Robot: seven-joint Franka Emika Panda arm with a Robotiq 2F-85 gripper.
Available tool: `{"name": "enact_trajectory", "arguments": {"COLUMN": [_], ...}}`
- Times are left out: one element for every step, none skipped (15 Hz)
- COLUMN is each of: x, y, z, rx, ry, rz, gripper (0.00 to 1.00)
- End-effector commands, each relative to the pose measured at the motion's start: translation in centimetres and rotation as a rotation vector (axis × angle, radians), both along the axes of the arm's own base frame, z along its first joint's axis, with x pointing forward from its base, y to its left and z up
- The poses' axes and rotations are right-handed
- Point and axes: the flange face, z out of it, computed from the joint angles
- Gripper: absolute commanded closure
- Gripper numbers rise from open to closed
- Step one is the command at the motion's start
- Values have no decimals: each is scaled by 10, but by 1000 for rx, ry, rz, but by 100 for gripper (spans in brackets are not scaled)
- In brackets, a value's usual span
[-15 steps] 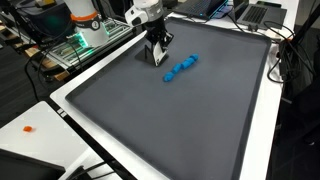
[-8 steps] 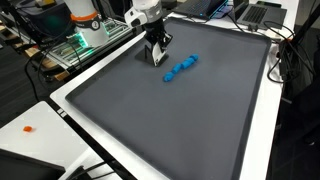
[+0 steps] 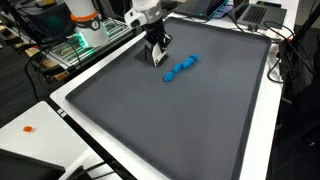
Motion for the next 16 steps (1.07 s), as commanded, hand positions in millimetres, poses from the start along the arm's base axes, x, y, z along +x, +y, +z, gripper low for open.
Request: {"name": "enact_trajectory", "arguments": {"x": [-2, -2, -1, -1, -1, -1, -1, -1, -1, -1, -1, -2, -1, -1, -1, -1], "y": [1, 1, 1, 1, 2, 2, 2, 2, 2, 3, 4, 5, 6, 7, 7, 7], "z": [-5, -6, -7, -8, -8, -8, -9, -10, -10, -11, -12, -13, -13, -13, -12, -12], "rx": [4, 4, 4, 1, 2, 3, 3, 6, 6, 6, 6, 0, -1, -3, -4, -4], "ry": [-8, -11, -13, -19, -21, -24, -23, -21, -18, -13, -9, -6, -5, -8, -9, -11], "rz": [-16, -17, -18, -22, -24, -29, -30, -32, -32, -29, -20, -14, -7, 0, 6, 10], "gripper": [99, 99, 99, 99, 99, 99, 99, 99, 99, 99, 99, 99, 99, 99, 99, 85]}}
